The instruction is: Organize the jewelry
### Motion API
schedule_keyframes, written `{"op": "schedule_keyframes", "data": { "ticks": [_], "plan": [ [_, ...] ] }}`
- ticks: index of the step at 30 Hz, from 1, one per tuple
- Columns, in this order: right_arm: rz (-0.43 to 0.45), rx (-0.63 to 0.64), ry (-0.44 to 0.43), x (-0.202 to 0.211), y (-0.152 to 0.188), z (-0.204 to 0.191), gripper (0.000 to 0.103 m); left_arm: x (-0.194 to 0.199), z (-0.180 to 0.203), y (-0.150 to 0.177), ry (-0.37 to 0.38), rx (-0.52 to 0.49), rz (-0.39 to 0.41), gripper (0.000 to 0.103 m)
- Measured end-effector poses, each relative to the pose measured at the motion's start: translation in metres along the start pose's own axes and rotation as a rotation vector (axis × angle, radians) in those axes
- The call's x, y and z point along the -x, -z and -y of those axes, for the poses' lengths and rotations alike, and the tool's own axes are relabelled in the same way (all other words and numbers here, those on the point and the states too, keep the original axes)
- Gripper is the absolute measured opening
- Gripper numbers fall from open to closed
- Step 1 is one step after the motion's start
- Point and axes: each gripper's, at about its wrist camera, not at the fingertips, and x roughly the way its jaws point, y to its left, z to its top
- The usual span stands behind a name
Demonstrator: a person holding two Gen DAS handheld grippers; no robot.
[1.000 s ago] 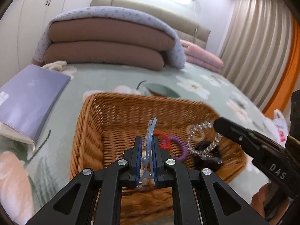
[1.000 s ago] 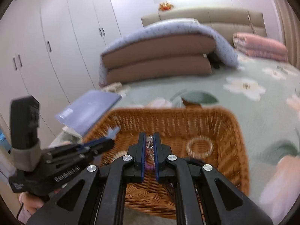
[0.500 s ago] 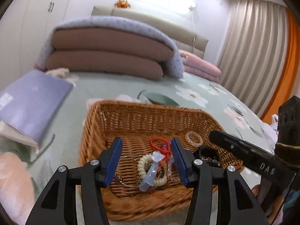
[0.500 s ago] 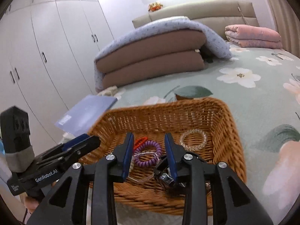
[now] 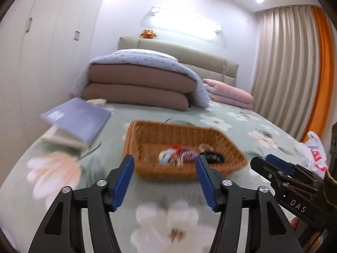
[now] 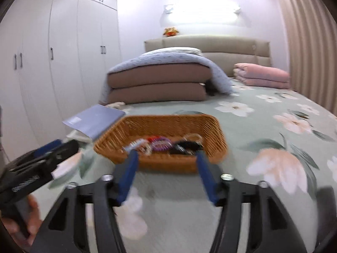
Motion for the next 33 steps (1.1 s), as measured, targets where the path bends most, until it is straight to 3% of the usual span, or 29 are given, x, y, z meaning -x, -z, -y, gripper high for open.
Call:
{"op": "schedule_keyframes", "data": {
  "ticks": [4, 8, 11, 15, 23, 27, 33],
  "plan": [
    [0.007, 0.007, 0.068, 0.002, 0.032, -0.002, 0.070, 0.008, -0.001, 0.032, -0.097, -0.006, 0.050, 0.072],
    [0.017, 0.028, 0.063, 0.003, 0.031, -0.003, 0.070, -0.007, 0.009, 0.046, -0.067, -0.065, -0.009, 0.072],
    [0.001, -0.003, 0.050, -0.001, 0.033, 0.006, 0.070, -0.004, 0.012, 0.049, -0.059, -0.080, 0.010, 0.072],
    [-0.026, -0.033, 0.051, -0.008, 0.034, 0.012, 0.070, -0.001, 0.010, 0.053, -0.074, -0.072, 0.031, 0.072],
    [-0.009, 0.009, 0.070, -0.006, 0.035, 0.004, 0.070, -0.009, 0.001, 0.054, -0.056, -0.020, -0.015, 0.072],
    [-0.004, 0.015, 0.076, -0.005, 0.035, 0.003, 0.076, -0.011, 0.002, 0.055, -0.056, -0.026, -0.019, 0.072],
    [-0.010, 0.002, 0.072, -0.006, 0.035, 0.006, 0.076, -0.014, 0.003, 0.056, -0.054, -0.033, -0.038, 0.072]
  ]
}}
